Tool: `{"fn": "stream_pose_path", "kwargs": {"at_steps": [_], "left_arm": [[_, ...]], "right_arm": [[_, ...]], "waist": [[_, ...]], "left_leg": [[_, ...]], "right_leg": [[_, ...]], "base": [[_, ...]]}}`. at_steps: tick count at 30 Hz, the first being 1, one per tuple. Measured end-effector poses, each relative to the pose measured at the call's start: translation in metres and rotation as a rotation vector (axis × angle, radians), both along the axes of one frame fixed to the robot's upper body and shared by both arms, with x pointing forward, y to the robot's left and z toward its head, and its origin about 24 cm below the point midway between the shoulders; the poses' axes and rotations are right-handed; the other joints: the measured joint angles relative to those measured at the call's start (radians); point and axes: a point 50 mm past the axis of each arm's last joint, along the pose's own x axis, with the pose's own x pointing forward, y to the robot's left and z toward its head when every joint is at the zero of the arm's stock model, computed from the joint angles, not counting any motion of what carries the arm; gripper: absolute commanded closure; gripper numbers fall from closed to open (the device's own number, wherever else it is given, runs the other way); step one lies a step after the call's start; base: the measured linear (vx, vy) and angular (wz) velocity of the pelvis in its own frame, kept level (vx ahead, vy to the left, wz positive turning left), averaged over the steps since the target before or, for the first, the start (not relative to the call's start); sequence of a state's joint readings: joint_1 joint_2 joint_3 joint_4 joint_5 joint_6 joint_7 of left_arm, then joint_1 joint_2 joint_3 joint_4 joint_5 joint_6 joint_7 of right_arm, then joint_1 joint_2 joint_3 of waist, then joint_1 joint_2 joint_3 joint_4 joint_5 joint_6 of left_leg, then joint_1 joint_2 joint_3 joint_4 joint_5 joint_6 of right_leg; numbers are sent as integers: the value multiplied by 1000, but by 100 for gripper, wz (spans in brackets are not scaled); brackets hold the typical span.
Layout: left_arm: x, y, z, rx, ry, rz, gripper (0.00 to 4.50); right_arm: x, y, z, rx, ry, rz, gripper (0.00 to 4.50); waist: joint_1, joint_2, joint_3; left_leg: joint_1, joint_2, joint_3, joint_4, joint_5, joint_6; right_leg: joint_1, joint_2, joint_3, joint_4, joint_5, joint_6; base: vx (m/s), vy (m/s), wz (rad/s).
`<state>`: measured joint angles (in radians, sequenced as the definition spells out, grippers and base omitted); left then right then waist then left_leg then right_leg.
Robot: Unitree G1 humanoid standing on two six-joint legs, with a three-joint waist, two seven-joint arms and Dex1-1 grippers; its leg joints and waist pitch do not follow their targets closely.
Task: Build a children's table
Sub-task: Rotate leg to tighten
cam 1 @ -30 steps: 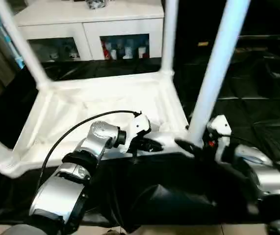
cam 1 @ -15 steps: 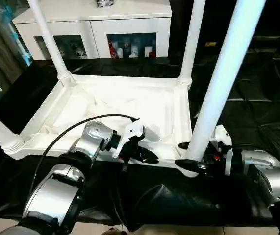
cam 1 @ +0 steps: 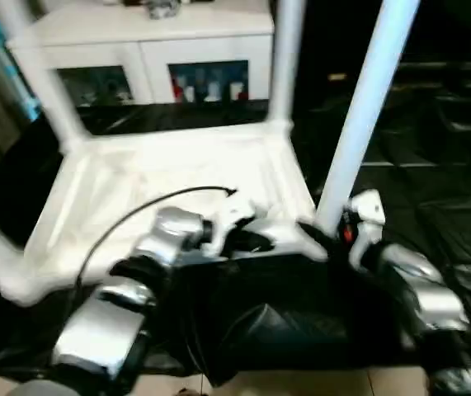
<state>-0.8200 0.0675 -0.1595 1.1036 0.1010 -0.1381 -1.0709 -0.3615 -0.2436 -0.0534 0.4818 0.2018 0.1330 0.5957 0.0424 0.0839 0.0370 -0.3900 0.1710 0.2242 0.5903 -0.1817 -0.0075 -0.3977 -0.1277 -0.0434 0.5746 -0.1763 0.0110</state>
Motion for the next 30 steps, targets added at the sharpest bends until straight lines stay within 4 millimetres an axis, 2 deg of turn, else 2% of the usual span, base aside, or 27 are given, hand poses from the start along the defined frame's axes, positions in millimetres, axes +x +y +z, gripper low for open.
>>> {"fn": "stream_pose_path", "kwargs": {"at_steps": [6,7,11,13,16,20,23,30], "left_arm": [[2,-13,-2,-10,-30,95,450],[2,-14,-2,-10,-31,98,450],[1,-14,-2,-13,-30,84,450],[0,-15,-2,-15,-32,72,450],[-1,-16,-1,-18,-35,47,450],[-3,-17,0,-19,-43,-19,450],[-6,-21,2,-23,-52,-75,450],[-5,-21,4,-25,-68,-77,450]], "right_arm": [[13,9,-1,-15,-23,-187,203],[14,9,-1,-14,-30,-192,147],[12,9,-1,6,-42,-170,125],[9,5,-1,-2,-46,-132,89],[3,-2,1,-36,-53,-45,84],[-16,-26,8,-66,-41,113,84],[-33,-53,18,-117,-14,229,84],[-49,-87,38,-119,14,310,84]], "waist": [[-10,2,-1],[-11,3,-1],[-10,5,-2],[-8,7,-2],[-2,8,-3],[24,13,-3],[46,20,-3],[50,26,-3]], "left_leg": [[2,-1,-1,-1,0,0],[2,-1,-1,-1,0,0],[1,-2,0,-4,0,0],[1,-2,0,-4,0,0],[1,-2,0,-5,0,0],[0,0,0,-6,0,0],[-4,0,1,-4,0,1],[-11,0,1,0,1,2]], "right_leg": [[2,0,0,-1,0,0],[2,0,0,-2,0,0],[3,0,1,-5,0,0],[3,0,1,-5,0,0],[3,0,0,-5,1,-1],[4,0,-1,-4,2,-3],[4,-1,-1,-4,0,1],[-2,-1,-2,-3,0,1]], "base": [[0,0,0],[0,0,0],[0,0,0],[0,0,0],[0,0,0],[0,0,0],[0,0,0],[0,0,0]]}}
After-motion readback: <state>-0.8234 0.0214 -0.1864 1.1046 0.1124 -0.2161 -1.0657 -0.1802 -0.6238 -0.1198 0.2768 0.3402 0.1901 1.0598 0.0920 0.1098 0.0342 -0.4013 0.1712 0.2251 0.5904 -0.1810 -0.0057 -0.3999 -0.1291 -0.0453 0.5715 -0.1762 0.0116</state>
